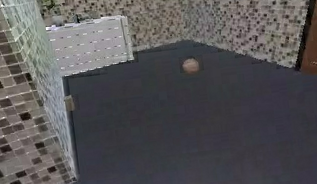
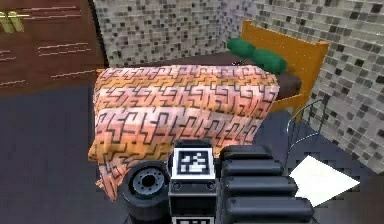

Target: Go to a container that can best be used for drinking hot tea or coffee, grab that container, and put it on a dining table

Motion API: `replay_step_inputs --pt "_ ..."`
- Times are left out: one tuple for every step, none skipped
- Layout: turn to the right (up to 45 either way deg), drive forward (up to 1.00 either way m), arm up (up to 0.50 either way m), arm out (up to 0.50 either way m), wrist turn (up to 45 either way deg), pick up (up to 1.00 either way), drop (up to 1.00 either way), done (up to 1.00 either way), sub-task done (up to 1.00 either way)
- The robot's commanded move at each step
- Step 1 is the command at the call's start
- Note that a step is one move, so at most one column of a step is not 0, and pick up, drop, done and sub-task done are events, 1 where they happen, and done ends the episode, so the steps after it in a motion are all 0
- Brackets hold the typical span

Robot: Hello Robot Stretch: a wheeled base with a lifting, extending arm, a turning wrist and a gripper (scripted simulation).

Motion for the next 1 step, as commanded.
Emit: replay_step_inputs --pt "45.0 0.0 0.0 0.0 0.0 0.0 0.0 0.0 0.0"
